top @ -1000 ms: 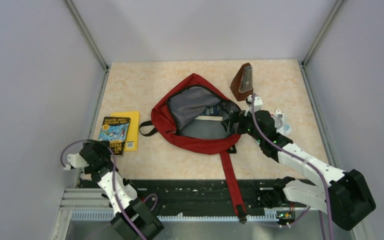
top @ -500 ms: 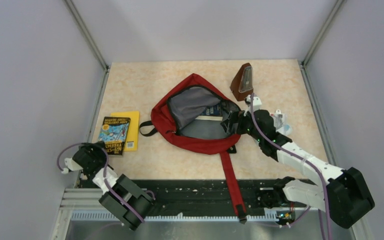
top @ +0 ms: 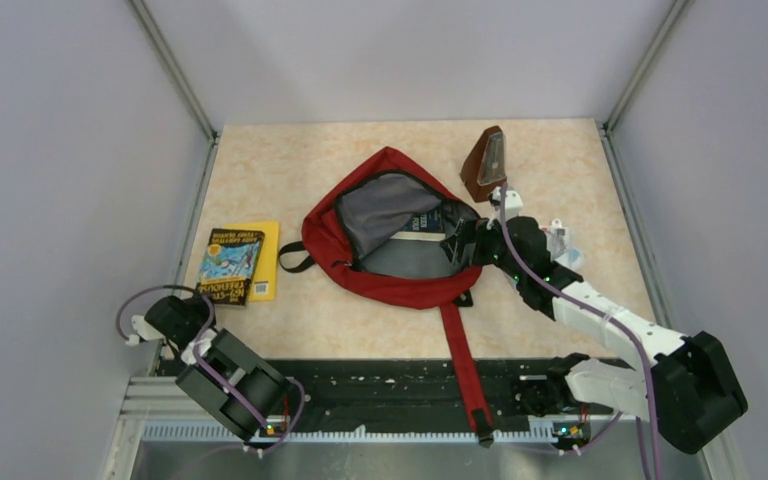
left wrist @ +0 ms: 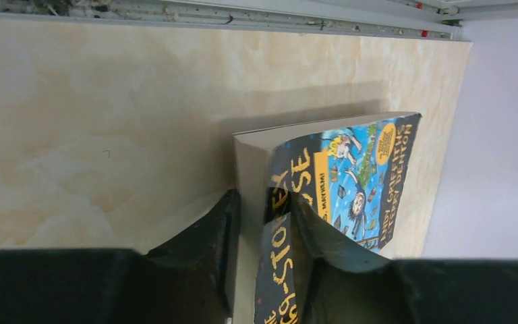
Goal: Pack the student bag
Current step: Pick up the book from the center of the board.
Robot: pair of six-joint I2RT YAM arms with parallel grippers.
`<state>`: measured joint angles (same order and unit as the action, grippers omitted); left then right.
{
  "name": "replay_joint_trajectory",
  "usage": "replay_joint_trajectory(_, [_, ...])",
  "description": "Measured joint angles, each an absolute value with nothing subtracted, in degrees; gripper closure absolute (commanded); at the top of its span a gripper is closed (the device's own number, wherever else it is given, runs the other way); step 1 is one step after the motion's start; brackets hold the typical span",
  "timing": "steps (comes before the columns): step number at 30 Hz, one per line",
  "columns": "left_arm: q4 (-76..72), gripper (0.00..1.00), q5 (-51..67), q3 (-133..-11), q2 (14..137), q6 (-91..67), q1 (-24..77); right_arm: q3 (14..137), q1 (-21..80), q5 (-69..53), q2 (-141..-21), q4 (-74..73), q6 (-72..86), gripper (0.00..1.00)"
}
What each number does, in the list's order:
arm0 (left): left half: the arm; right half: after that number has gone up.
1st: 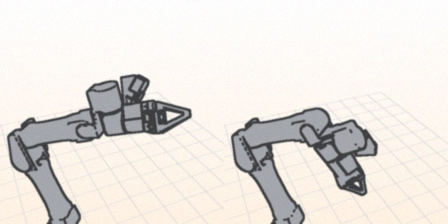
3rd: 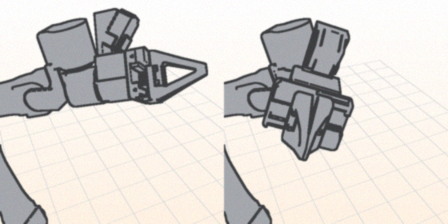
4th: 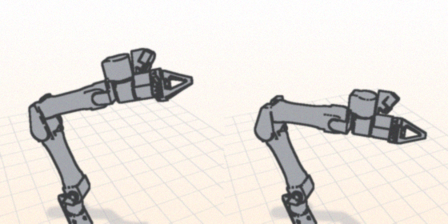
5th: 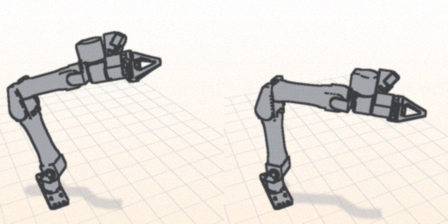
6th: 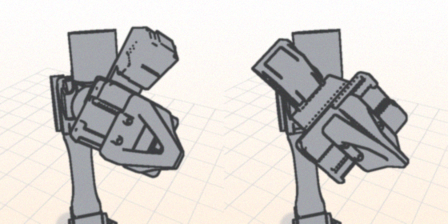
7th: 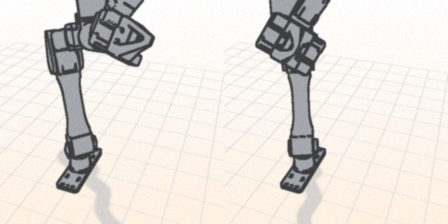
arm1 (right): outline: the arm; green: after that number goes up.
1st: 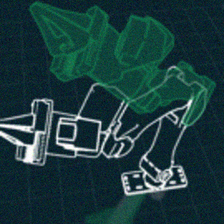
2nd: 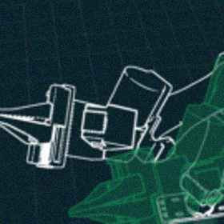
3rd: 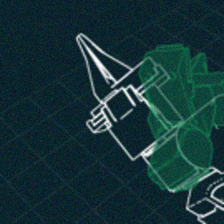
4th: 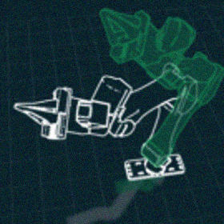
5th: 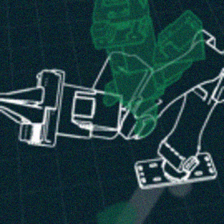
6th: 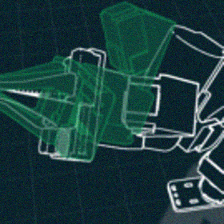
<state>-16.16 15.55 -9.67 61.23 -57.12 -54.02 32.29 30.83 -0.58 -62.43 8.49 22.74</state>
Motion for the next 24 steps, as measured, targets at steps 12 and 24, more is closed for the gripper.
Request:
replay_joint_trajectory(12, [-7.77, 1.00, 14.55, -9.80, 41.08, -53.93, -54.02, 32.36, 30.70, -0.51, -62.00, 8.10, 22.65, 0.01])
replay_joint_trajectory(24, [-0.08, 1.00, 24.01, -20.99, 37.65, -45.69, -53.34, 33.93, 30.48, -2.57, -60.58, 6.07, 22.22, 0.01])
